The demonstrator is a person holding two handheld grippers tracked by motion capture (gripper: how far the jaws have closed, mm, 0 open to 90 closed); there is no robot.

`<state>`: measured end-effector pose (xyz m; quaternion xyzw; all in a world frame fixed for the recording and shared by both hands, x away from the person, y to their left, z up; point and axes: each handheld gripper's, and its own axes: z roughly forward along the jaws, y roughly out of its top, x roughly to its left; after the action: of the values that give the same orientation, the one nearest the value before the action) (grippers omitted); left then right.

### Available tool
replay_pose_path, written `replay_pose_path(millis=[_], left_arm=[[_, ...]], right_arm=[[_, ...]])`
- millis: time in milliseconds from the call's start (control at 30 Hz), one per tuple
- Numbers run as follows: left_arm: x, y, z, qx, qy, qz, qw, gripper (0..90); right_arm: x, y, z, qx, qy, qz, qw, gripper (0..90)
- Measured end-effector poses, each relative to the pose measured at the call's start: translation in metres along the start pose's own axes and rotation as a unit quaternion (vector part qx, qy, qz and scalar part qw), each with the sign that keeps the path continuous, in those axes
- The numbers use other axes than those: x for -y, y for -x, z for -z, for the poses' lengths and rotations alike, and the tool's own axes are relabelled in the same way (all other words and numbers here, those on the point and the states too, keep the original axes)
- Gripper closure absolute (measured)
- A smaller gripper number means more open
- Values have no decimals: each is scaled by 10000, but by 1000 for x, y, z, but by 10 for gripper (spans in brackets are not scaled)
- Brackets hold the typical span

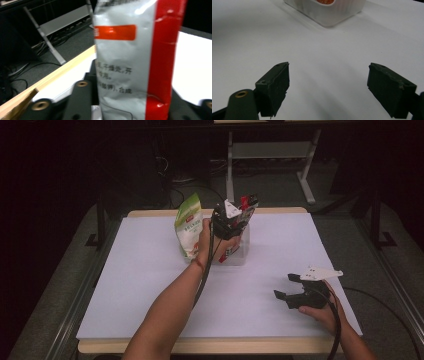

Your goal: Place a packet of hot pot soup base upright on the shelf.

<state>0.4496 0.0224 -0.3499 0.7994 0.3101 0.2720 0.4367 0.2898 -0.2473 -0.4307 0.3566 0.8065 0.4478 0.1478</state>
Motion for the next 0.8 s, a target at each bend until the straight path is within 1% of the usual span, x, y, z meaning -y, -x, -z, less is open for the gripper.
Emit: replay_pose_path(millis=[67, 100, 133, 167, 233, 300, 333, 400, 433, 467, 500, 567, 600, 633, 700, 733, 767, 800], left_arm=[[1, -2, 1, -87, 93, 80, 9999, 740], [2, -4, 1, -137, 167, 148, 9997, 761], [3, -5, 2, -182, 291, 251, 9991, 769], [5, -5, 3, -169, 452, 346, 9982, 775], [9, -2, 4, -273, 733, 391, 9962, 782], [12, 0, 4, -388, 930, 460, 9938, 786], [15, 1, 4, -426, 1133, 583, 9909, 787], [20, 1, 4, -464, 1380, 778, 9863, 787], [23, 2, 4, -477, 1560, 829, 9831, 787], [26, 4, 4, -540, 1706, 770, 9808, 787], [27, 6, 3, -565, 1716, 710, 9810, 786], [31, 10, 2, -613, 1765, 680, 9800, 783], [32, 11, 1, -573, 1749, 652, 9807, 779], [34, 10, 1, -550, 1767, 646, 9806, 776], [38, 8, 3, -508, 1811, 710, 9796, 769], [39, 8, 4, -486, 1814, 701, 9797, 766], [39, 9, 4, -436, 1805, 609, 9807, 761], [39, 10, 5, -447, 1767, 500, 9820, 754]], right_arm=[[0, 0, 0, -31, -4, 5, 10000, 174], [0, 0, 0, -42, -4, 9, 10000, 174], [0, 0, 0, -55, -2, 11, 10000, 174], [0, 0, 0, -63, -8, 19, 10000, 174], [0, -1, 0, -77, -14, 39, 10000, 174], [0, -1, 0, -98, -10, 46, 9999, 174], [0, -1, 0, -104, -12, 62, 9999, 174], [0, -2, 0, -109, -30, 78, 9999, 174], [1, -2, 0, -113, -39, 94, 9999, 174], [1, -2, 0, -125, -33, 102, 9999, 174], [1, -2, 0, -138, -28, 115, 9998, 174], [1, -2, 0, -147, -19, 108, 9998, 174], [1, -2, 0, -149, -13, 103, 9998, 174], [0, -2, 1, -153, -3, 118, 9998, 174], [0, -2, 1, -157, 6, 124, 9998, 174], [0, -2, 1, -156, 2, 124, 9998, 174], [0, -3, 1, -169, -3, 126, 9998, 174], [0, -3, 1, -181, -3, 126, 9998, 174]])
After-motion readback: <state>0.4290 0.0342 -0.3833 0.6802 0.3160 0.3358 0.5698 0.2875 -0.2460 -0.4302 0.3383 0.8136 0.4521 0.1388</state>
